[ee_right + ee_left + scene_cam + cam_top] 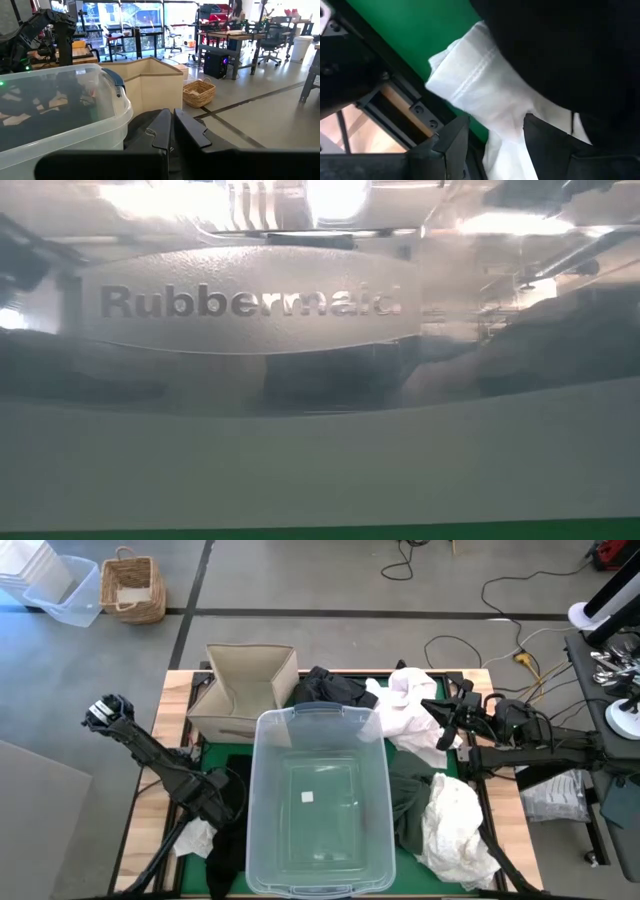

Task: Sort clothes
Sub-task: Put the white pants into the laundry organizer

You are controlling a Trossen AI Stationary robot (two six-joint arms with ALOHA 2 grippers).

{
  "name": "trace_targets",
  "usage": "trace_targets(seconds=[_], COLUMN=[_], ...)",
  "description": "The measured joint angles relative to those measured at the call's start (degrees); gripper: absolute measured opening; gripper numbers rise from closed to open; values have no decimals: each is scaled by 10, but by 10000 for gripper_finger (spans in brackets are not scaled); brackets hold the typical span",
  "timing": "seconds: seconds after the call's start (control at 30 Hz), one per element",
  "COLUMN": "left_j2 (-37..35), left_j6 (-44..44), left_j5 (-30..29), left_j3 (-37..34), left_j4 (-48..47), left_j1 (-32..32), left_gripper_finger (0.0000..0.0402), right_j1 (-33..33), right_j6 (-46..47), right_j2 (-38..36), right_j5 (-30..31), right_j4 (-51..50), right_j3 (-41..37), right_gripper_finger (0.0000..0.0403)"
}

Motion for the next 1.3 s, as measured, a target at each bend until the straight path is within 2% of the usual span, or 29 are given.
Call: trace_targets(seconds=[0.23,0.43,0.57,0.63,0.93,1.3], left_j2=[0,0,0,0,0,0], left_j6=[4,9,24,29,43,29], left_j5=[0,5,15,16,8,-52], left_j3=[-12,-45,-57,-58,-12,138], left_j4=[38,88,93,93,51,-128], left_j1=[0,0,0,0,-2,-5], left_gripper_finger=[132,77,21,7,1,0], right_j1=[0,0,0,0,0,0], right_j6=[0,0,0,0,0,2], right_j2=[0,0,0,0,0,0], right_j5=[0,0,0,0,0,0], right_j4=[-1,-5,-5,-5,-9,-16], right_j3=[0,0,0,0,0,0], right_gripper_finger=[13,13,13,13,13,13])
